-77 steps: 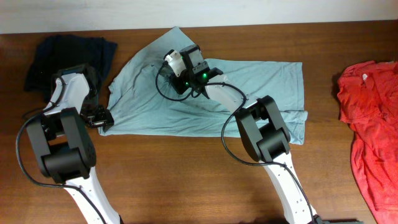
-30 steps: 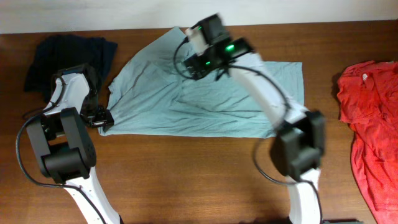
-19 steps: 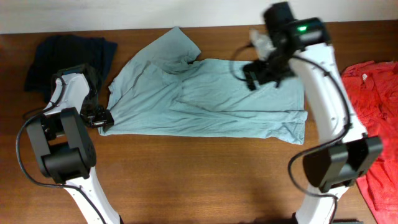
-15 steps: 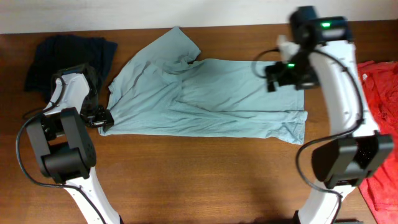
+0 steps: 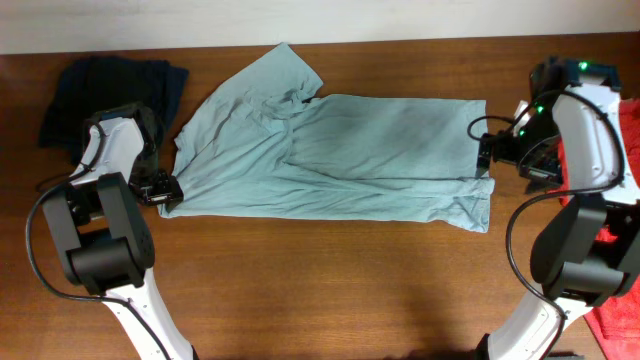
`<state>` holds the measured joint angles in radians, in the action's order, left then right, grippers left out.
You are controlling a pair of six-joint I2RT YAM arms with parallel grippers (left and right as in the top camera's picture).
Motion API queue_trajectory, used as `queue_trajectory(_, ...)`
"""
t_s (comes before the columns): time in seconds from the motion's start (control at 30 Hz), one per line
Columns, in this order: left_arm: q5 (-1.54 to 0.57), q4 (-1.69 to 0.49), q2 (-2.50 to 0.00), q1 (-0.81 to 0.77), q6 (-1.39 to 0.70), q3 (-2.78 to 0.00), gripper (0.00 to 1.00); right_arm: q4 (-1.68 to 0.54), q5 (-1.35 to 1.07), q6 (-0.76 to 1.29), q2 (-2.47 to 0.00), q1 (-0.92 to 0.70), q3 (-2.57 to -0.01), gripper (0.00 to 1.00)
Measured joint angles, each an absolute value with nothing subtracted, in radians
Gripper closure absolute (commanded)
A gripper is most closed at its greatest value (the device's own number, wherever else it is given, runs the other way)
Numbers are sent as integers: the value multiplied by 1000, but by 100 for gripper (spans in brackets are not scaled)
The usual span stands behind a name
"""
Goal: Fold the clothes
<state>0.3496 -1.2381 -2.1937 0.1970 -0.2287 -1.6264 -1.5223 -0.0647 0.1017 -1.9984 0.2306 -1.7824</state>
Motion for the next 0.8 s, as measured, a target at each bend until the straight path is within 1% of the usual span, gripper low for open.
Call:
queue_trajectory(0.3,350,-1238,-2194,197,-229,-1626,1,-1314,-72,142,-1998,233,-1607,1)
queue_trajectory(0.43,350,-1238,-2194,197,-229,-1626,1,-1172,-73,179,-1998,233,-1517,0)
queue_trajectory(0.63,350,-1238,-2194,197,-229,-1626,1,-1058,-83,196,-2000,233,-1473,3)
queue_trajectory(0.7,350,-1238,-2194,197,-229,-1626,1,-1031,-88,200,-2000,233,-1473,5)
queue_trajectory(0.8,350,-1238,-2194,197,-229,-1626,1,-1002,-92,208,-2000,233,-1473,11)
